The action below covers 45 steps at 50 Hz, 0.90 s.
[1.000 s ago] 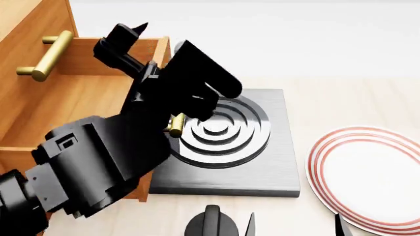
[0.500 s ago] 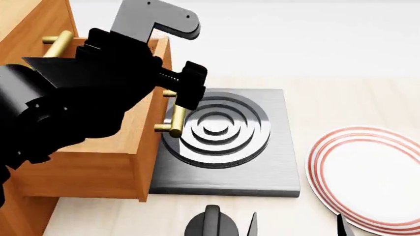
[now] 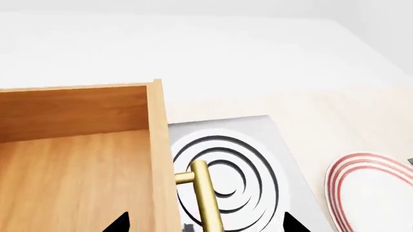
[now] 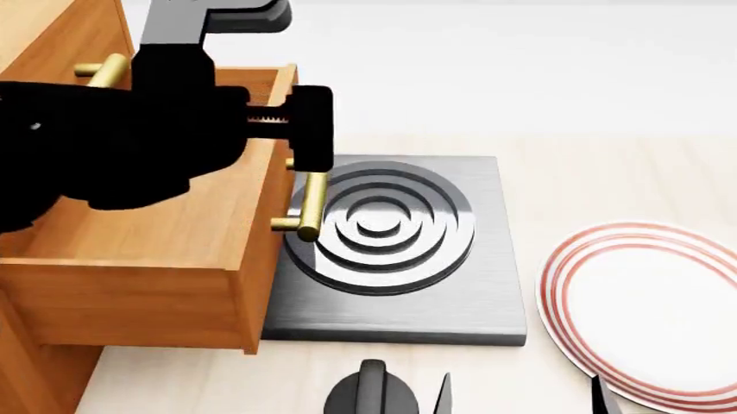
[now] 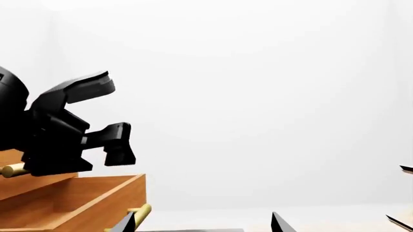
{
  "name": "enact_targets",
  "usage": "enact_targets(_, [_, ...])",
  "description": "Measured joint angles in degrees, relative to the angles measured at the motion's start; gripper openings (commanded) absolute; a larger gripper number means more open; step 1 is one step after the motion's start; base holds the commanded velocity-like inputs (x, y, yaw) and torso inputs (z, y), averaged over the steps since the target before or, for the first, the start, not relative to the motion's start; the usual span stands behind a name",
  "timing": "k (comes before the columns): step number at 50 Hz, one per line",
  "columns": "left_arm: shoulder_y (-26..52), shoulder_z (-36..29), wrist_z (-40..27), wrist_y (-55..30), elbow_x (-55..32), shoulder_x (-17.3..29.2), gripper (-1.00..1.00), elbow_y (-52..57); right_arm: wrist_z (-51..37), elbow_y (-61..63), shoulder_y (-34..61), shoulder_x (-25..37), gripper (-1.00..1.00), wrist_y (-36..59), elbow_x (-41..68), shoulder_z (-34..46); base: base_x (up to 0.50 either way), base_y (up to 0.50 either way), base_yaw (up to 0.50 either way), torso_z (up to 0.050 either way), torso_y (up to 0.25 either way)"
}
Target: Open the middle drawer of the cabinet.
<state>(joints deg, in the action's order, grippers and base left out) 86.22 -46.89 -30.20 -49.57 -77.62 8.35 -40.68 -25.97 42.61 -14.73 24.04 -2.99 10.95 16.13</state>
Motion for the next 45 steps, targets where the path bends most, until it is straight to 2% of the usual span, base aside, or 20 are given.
enact_targets(16, [-0.36,0.41,-0.51,0.73,-0.25,-0.14,1.0,-4.12,-0.17,-0.24,0.18,0.18,1.0,-0.07,0.01,0.25,0.0,0.0,0.0,0.0,0.0])
enact_targets(45, [-2.5,-2.88,4.98,0.67,1.36,-2.31,1.0,-10.02,-0.65,-0.1,0.32,0.64,1.0,0.25,-0.02,0.6,0.0,0.0,0.0,0.0,0.0])
